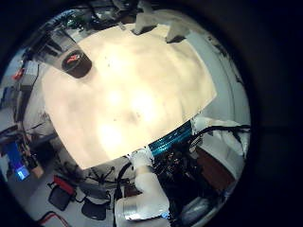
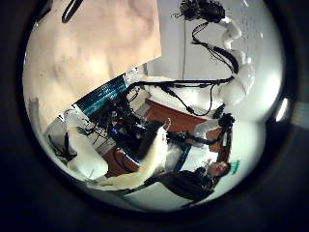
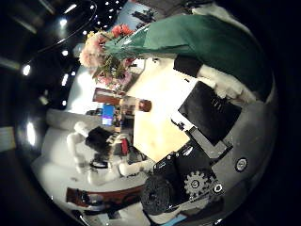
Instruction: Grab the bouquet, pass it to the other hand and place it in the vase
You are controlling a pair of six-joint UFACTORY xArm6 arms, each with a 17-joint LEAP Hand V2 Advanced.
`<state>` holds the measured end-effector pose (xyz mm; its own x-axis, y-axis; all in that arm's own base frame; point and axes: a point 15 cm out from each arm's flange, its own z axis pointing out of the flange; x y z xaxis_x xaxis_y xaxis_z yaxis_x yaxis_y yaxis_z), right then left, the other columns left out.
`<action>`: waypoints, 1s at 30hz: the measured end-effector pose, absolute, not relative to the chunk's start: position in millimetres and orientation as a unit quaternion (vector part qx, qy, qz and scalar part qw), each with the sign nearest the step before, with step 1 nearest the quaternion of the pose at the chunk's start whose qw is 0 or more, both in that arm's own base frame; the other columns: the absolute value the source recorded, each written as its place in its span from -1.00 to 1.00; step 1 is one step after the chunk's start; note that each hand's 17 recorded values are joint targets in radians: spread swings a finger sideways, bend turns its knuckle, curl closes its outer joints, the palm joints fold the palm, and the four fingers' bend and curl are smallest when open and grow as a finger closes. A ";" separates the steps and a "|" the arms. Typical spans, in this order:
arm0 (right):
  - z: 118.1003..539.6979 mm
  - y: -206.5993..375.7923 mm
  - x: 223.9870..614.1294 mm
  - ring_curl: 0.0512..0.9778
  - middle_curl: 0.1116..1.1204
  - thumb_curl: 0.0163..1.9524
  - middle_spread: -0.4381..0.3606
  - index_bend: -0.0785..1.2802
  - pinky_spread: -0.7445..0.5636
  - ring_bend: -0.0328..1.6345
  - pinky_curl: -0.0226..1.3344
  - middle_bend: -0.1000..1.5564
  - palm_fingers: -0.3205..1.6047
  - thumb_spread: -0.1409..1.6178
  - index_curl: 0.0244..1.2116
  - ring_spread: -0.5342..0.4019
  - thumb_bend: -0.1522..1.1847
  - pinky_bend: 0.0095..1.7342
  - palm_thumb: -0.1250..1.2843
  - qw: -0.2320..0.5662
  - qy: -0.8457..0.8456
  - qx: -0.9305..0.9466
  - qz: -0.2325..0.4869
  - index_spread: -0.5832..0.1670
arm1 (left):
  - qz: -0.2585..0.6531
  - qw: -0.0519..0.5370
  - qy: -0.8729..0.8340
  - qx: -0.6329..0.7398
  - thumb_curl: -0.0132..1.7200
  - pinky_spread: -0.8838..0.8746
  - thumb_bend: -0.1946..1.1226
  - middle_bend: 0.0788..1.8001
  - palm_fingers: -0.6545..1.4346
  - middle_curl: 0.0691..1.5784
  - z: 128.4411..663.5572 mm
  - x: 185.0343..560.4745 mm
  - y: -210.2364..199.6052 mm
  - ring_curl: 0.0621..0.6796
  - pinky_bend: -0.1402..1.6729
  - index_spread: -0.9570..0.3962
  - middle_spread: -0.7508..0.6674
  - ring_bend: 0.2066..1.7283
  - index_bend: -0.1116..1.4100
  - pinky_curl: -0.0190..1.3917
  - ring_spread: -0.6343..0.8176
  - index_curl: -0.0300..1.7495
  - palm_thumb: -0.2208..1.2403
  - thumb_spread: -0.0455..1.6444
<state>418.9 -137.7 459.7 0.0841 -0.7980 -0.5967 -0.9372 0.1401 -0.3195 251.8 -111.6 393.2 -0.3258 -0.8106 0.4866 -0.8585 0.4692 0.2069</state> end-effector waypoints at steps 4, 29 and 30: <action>509.5 -107.8 412.0 0.40 0.47 -0.17 -0.26 0.77 -0.13 0.78 0.09 0.74 0.50 0.20 0.59 -0.27 -0.77 0.58 0.88 0.453 0.617 -0.628 0.140 -0.16 | 0.100 0.287 -0.802 0.514 -0.67 0.64 -0.73 -0.88 -0.24 -0.71 407.0 260.3 -115.9 -0.54 -0.65 0.36 0.52 -0.70 -0.57 -0.61 0.62 -0.49 -0.42 0.49; 528.8 69.5 347.2 0.41 0.39 0.01 -0.23 0.83 -0.12 0.79 0.31 0.79 0.50 0.18 0.53 -0.26 -0.78 0.48 0.86 0.573 0.405 -0.618 0.355 -0.07 | 0.434 0.440 -0.657 0.431 -0.63 0.61 -0.74 -0.86 -0.34 -0.67 504.9 310.6 -176.5 -0.43 -0.52 0.53 0.63 -0.53 -0.69 -0.52 0.62 -0.65 -0.42 0.24; 528.0 75.3 345.9 0.41 0.39 0.02 -0.23 0.83 -0.12 0.79 0.32 0.79 0.50 0.18 0.53 -0.26 -0.78 0.47 0.86 0.570 0.401 -0.620 0.361 -0.07 | 0.437 0.447 -0.654 0.427 -0.63 0.61 -0.74 -0.86 -0.35 -0.66 507.1 310.9 -177.1 -0.43 -0.51 0.54 0.65 -0.52 -0.69 -0.51 0.63 -0.65 -0.41 0.23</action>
